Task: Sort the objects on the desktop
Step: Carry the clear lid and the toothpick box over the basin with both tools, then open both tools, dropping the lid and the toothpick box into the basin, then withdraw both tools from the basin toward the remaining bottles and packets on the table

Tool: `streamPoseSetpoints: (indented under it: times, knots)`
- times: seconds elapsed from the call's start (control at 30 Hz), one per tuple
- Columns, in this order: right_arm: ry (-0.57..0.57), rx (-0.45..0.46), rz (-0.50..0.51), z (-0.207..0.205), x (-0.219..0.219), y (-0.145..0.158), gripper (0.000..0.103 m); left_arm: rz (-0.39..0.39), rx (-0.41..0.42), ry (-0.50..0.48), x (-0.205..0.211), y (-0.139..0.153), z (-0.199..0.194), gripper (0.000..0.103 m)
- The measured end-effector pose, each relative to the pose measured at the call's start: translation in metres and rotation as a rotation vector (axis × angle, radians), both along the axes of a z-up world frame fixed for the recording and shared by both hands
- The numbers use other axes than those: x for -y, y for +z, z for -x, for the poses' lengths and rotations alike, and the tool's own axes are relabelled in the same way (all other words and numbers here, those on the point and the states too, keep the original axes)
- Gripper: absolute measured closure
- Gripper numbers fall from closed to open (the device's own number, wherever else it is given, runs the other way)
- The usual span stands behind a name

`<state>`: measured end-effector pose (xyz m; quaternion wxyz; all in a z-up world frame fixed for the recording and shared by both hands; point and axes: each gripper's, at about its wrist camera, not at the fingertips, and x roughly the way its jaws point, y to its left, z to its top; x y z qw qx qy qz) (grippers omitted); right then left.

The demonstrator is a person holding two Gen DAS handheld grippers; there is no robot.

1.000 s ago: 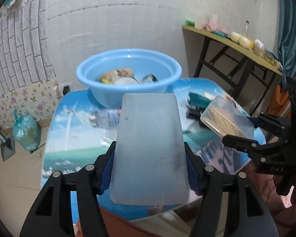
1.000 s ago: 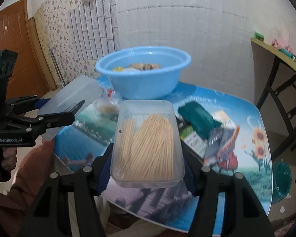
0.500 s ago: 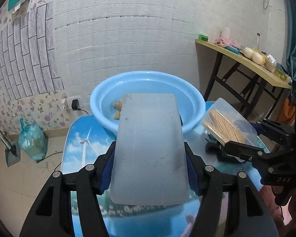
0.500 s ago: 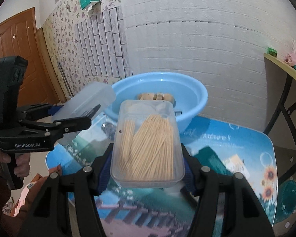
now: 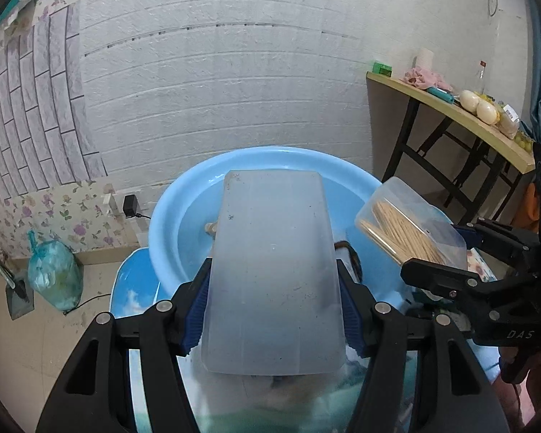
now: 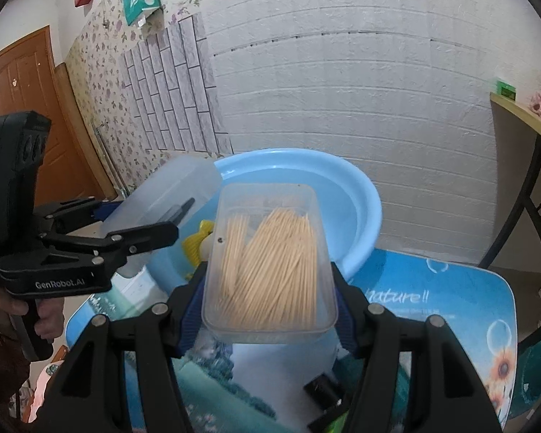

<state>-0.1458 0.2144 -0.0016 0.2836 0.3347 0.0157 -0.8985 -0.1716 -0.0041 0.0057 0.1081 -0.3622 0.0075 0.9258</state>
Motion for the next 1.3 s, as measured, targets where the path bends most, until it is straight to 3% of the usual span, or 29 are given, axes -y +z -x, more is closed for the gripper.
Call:
streamPoseSetpoints:
  times: [0.33, 0.43, 0.57, 0.87, 0.93, 1.17, 1.3]
  knots:
    - [-0.003, 0.003, -0.023, 0.045, 0.012, -0.008, 0.043, 0.012, 0.018, -0.007, 0.001, -0.014, 0.037, 0.041]
    - [-0.011, 0.015, -0.026, 0.054, 0.013, -0.011, 0.043, 0.022, 0.009, 0.002, 0.001, -0.013, 0.041, 0.031]
    - [-0.016, 0.048, -0.026, 0.060, 0.014, -0.016, 0.042, 0.012, 0.007, 0.007, 0.003, -0.013, 0.037, 0.029]
    - [-0.026, 0.037, -0.034, 0.041, 0.010, -0.011, 0.042, 0.013, 0.019, 0.036, 0.007, -0.016, 0.006, 0.028]
    - [-0.028, 0.026, -0.038, 0.031, 0.006, -0.008, 0.042, 0.024, 0.018, 0.043, 0.007, -0.014, -0.005, 0.023]
    - [-0.082, 0.032, -0.040, -0.003, -0.019, -0.006, 0.042, -0.038, 0.061, 0.088, 0.017, -0.021, -0.041, 0.021]
    - [-0.121, 0.036, -0.045, -0.022, -0.034, -0.006, 0.042, -0.030, 0.072, 0.101, 0.017, -0.023, -0.060, 0.021]
